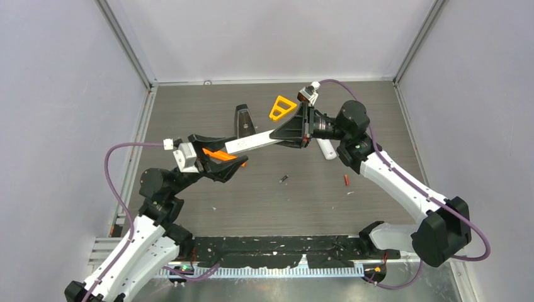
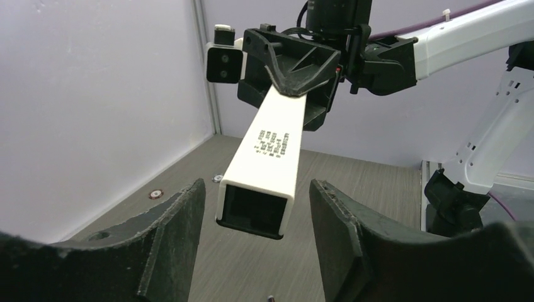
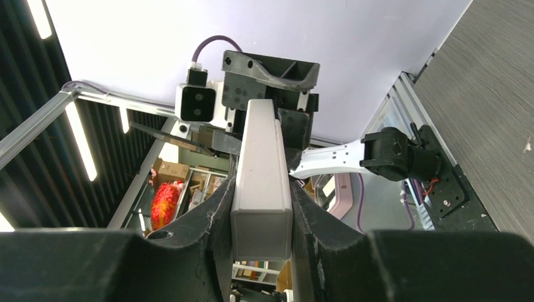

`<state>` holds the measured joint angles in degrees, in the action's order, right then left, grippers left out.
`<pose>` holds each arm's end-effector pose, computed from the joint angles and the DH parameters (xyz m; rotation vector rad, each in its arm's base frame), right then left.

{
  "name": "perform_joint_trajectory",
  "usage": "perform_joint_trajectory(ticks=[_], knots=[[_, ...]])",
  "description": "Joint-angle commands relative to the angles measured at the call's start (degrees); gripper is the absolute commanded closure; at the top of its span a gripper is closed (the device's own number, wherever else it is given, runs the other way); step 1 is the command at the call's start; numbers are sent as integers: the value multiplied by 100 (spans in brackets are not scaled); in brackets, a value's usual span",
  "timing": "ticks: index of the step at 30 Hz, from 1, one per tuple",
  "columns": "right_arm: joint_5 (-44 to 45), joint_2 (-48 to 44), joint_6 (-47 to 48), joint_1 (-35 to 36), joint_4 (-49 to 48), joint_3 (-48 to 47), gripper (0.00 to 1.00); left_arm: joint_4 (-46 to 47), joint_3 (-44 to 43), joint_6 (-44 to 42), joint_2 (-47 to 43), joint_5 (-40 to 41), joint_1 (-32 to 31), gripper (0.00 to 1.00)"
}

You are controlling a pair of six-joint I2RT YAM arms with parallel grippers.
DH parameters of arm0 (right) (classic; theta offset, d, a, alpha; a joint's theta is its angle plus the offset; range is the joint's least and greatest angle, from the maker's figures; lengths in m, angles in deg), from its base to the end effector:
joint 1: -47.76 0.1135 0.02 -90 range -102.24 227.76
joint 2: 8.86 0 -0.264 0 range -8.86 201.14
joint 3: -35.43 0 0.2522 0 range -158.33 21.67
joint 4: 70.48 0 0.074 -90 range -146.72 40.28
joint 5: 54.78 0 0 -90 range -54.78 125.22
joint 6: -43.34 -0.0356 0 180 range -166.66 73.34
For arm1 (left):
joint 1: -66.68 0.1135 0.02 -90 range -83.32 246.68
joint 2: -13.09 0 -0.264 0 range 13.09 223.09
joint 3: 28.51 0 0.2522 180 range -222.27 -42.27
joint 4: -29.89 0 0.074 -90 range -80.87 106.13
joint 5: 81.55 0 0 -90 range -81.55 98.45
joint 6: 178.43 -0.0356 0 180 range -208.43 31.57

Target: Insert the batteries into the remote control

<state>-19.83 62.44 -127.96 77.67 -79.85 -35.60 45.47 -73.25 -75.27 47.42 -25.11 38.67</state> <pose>0.2288 0.1653 0.3773 -0.1955 1.9452 2.1055 0.1172 -0.0846 0.3534 0.6852 1.0478 -0.9526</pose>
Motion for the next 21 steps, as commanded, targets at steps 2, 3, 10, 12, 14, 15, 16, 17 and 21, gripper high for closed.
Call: perform_joint_trajectory(ticks=[2,3,10,12,14,15,16,17,21], knots=[[-96,60,-452,-5,-893,22,95,457,-88,176,163,35,-2,40],[-99,68,-456,-3,-905,23,95,514,-86,218,170,42,-2,42],[-144,177,-464,-4,-936,67,95,846,-152,457,366,-218,-3,37],[-153,214,-494,-3,-969,60,95,845,-168,445,417,-268,-3,37],[-162,249,-527,-3,-1002,52,95,854,-179,413,448,-309,-2,40],[-167,255,-536,-3,-1024,51,95,843,-184,398,463,-317,-3,42],[-172,268,-558,-7,-1041,50,95,841,-188,385,461,-318,-3,44],[-172,280,-565,-5,-1043,50,95,846,-184,376,470,-312,-1,45],[-190,317,-592,-3,-1051,55,95,880,-197,375,470,-263,-3,46]])
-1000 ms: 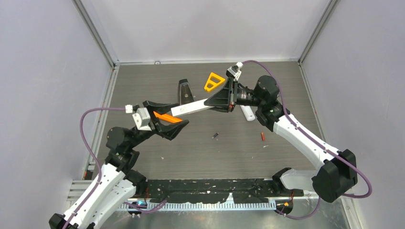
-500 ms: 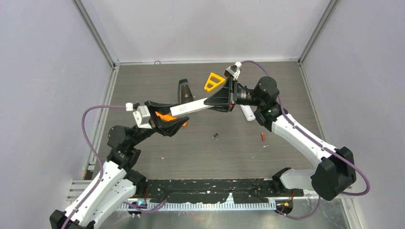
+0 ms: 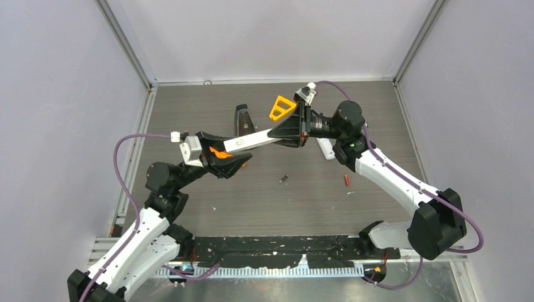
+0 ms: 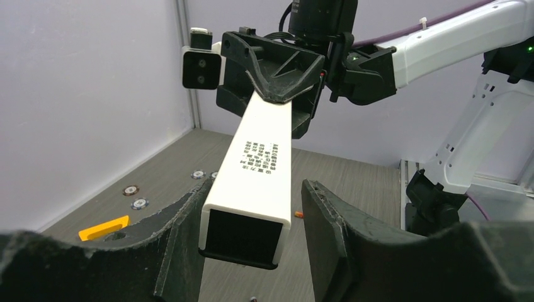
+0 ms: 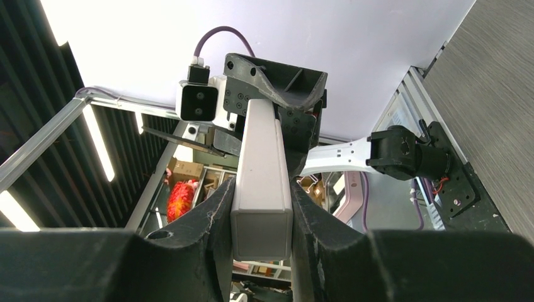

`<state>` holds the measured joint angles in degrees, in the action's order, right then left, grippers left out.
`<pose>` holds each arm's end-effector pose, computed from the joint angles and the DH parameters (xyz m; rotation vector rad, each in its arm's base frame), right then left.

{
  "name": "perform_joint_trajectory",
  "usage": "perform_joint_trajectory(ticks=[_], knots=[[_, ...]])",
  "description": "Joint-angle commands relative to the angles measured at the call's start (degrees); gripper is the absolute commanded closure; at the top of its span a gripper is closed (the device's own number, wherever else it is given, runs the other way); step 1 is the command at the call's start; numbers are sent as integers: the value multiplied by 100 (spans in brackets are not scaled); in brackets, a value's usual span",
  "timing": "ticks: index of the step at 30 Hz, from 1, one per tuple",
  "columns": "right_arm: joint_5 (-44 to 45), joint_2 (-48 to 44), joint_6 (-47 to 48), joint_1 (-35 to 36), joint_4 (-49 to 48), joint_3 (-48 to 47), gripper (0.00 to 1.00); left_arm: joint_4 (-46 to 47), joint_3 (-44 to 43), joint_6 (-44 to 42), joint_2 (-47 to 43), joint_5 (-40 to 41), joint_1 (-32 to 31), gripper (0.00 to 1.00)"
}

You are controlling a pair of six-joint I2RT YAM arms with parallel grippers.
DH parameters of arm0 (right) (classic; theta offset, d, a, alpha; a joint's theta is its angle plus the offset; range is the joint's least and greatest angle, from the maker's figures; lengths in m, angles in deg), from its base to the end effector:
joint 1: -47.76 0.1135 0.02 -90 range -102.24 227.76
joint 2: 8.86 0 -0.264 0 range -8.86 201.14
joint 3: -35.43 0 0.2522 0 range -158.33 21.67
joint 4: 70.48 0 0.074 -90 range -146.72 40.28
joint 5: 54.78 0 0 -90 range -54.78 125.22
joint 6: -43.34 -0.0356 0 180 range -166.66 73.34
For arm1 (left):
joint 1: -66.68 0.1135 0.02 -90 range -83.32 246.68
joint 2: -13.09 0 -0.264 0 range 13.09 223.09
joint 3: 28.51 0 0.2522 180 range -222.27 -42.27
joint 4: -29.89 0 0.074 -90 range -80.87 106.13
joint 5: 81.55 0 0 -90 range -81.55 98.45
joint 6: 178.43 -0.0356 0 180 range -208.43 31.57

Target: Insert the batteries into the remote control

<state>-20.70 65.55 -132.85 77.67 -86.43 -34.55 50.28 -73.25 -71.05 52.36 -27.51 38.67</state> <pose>0.2389 0.1714 0.3671 -0.1666 1.9509 2.1668 0.1307 -0.0932 0.3495 0.6896 1.0744 -1.0375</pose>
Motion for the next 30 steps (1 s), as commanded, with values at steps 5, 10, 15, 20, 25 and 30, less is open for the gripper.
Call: perform_joint_trajectory(ticks=[5,10,15,20,25,30], knots=[[-112,42,-113,5,-407,-42,95,622,-175,93,38,54,-3,46],[-88,60,-161,6,-486,-6,95,836,-157,250,106,41,-3,51],[-69,41,-219,11,-594,42,95,854,-159,274,162,-29,-1,60],[-60,38,-259,15,-648,75,95,852,-165,283,177,-117,-3,66],[-59,59,-408,10,-808,88,95,877,-143,291,171,-190,-3,62],[-24,142,-1051,21,-1637,223,95,1077,-51,336,161,-174,-2,51]])
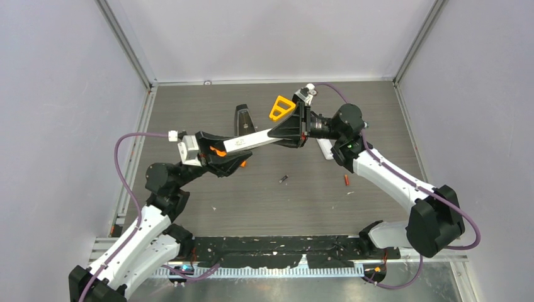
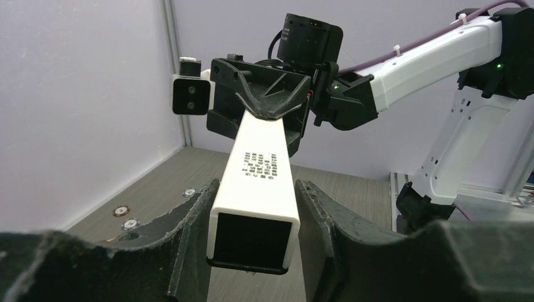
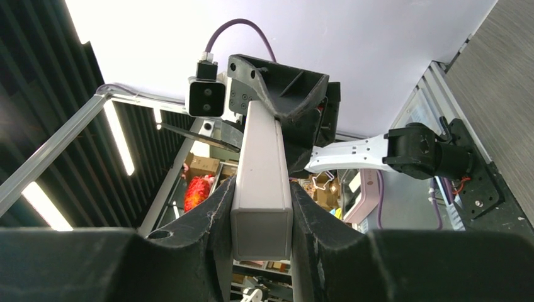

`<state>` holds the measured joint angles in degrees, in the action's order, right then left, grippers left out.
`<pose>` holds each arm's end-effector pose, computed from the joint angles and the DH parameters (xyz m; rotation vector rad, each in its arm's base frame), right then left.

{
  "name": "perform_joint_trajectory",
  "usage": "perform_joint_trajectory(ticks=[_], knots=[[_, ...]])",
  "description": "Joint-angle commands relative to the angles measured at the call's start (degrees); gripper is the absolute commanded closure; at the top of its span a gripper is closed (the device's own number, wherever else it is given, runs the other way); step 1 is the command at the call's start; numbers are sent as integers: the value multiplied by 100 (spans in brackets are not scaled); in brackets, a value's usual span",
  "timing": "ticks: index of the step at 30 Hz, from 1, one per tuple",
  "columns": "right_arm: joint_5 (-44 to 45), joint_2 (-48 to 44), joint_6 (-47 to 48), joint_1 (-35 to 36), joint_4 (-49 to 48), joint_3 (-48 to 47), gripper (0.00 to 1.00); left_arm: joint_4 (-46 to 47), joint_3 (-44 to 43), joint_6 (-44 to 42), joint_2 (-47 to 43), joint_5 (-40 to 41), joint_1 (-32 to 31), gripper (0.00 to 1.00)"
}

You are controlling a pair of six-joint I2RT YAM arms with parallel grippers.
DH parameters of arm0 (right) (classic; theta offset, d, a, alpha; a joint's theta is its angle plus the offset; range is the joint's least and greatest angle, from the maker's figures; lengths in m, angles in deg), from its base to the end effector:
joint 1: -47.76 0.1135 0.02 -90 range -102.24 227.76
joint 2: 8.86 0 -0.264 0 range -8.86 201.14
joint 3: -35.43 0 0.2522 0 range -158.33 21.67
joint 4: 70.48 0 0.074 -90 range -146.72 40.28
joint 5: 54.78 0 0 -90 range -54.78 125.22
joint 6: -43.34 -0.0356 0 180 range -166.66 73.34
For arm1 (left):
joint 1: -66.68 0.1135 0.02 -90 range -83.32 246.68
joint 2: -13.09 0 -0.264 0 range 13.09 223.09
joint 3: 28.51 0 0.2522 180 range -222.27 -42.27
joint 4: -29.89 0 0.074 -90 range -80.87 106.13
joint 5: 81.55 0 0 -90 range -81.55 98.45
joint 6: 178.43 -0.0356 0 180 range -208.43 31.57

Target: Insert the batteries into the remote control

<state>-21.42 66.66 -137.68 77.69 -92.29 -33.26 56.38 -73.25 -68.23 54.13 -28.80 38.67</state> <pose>0.2406 0.1729 0.3633 -0.1534 1.9381 2.2264 0.1320 -0.0946 0.3546 0.6910 1.0140 -1.0775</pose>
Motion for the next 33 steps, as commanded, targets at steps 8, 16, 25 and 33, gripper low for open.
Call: perform_joint_trajectory(ticks=[8,16,25,33], knots=[[57,64,-530,90,-978,122,95,761,-41,233,51,-21,-3,55],[97,74,-605,91,-1057,143,95,734,-19,210,93,-121,-3,62],[151,123,-855,108,-1310,182,95,586,11,57,54,-214,4,52],[197,146,-862,151,-1319,194,95,543,-6,-32,58,-156,-2,66]])
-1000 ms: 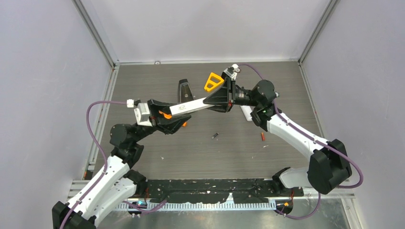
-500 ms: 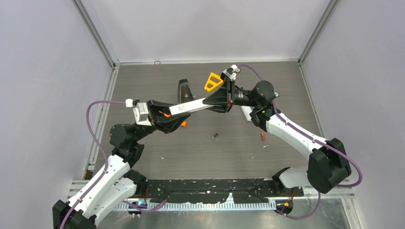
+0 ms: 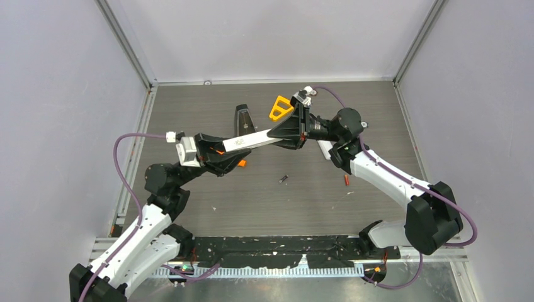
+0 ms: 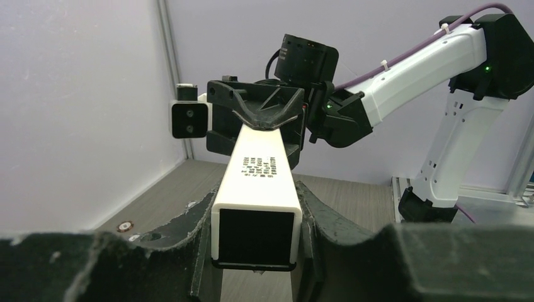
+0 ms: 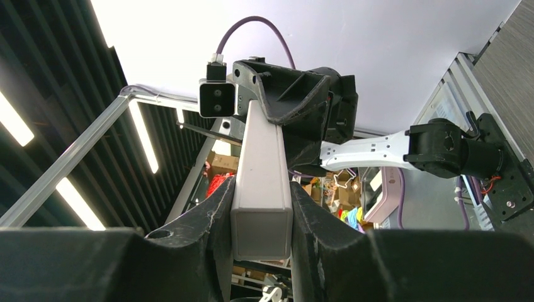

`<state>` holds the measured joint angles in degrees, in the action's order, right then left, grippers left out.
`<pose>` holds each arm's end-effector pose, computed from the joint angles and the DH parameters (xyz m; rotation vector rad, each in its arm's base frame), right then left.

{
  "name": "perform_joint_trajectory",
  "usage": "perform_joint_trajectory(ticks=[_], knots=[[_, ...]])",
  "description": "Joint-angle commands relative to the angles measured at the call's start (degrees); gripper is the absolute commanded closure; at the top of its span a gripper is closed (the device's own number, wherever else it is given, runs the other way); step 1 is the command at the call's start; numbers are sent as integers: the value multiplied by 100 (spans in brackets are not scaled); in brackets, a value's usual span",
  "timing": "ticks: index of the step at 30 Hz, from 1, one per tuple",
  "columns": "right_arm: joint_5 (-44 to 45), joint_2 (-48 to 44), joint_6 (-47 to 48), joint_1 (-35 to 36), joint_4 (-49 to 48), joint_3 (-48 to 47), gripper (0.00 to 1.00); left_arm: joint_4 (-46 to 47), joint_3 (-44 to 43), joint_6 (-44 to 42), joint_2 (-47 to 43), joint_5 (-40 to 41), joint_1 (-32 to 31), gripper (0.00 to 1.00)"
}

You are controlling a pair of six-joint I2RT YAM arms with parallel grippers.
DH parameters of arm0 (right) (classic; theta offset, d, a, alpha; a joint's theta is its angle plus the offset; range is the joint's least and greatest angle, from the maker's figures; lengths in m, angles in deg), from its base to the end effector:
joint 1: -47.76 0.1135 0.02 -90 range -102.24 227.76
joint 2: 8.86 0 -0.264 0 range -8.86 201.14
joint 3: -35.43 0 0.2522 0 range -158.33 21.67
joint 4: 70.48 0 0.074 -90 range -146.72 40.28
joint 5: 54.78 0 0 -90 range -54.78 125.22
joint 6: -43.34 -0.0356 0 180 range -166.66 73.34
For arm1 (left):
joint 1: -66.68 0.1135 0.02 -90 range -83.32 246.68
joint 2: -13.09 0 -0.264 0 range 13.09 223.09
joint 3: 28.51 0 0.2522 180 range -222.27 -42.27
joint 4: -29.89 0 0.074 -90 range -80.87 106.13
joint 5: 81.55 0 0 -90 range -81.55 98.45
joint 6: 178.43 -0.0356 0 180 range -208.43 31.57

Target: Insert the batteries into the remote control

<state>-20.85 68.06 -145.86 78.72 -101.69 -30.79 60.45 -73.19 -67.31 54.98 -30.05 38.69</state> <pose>0.2386 0.1776 0.3567 -0.1135 1.9133 2.3289 0.1313 -0.0949 0.3580 0.7076 0.9607 -1.0901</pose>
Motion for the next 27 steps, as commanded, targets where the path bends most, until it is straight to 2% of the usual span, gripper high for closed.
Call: perform_joint_trajectory(ticks=[1,6,10,12,20,22,27], knots=[[140,11,-27,50,-375,-46,95,126,-17,-140,-38,-21,-5,68],[101,-13,209,58,-179,3,92,23,-37,-220,-69,48,-5,82],[74,-8,594,59,16,41,76,-173,-131,-220,-84,-148,16,92],[52,11,853,55,180,-1,68,-339,-208,-174,-103,-272,49,100],[-44,-52,2004,61,1193,-334,42,-965,-573,230,-136,-671,228,100],[-47,-35,2069,85,1269,-350,38,-881,-613,385,-111,-750,276,100],[-53,-13,2005,126,1087,-331,36,-615,-611,639,-62,-822,363,100]])
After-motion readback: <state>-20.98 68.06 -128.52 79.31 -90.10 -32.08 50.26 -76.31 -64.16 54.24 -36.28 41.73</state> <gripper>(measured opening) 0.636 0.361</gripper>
